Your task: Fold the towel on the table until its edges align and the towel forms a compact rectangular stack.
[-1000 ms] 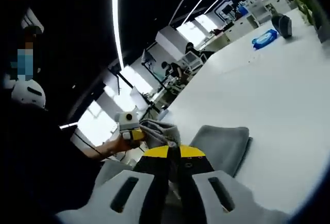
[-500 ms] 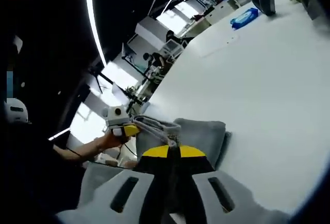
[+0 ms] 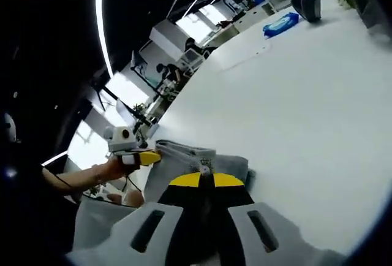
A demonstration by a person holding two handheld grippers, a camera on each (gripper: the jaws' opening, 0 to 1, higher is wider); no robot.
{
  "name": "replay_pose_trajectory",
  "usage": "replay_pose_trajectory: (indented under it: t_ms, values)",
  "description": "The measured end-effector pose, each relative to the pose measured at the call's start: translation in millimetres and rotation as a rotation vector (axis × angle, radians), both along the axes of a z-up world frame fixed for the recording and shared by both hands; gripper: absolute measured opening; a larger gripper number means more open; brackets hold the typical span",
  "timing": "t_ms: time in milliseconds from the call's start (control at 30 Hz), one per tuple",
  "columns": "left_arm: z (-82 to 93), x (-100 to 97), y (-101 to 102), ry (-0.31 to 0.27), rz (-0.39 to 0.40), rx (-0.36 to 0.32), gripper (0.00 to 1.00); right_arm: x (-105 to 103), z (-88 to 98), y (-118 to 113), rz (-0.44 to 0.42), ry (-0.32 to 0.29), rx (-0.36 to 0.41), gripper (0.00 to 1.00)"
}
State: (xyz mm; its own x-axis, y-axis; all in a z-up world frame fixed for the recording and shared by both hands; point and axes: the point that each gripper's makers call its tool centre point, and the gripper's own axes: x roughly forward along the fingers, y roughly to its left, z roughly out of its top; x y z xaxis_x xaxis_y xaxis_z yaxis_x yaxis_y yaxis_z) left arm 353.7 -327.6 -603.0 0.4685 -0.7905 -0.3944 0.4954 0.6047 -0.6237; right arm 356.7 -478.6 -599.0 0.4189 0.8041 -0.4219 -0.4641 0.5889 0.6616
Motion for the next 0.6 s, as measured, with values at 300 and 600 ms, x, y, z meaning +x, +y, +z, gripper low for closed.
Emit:
replay_pose_trajectory:
  t_ms: [300,600]
  values:
    - [-22.7,10.7,3,-0.095,0.014,0.222,0.06,14,-25.2,-1,0.009,-0.217,-0.301,0.02]
    - [-16.7,21.1,17,-0.377,0.028,0.481,0.15,25,-18.3,-16,0.096,-0.523,-0.707,0.16]
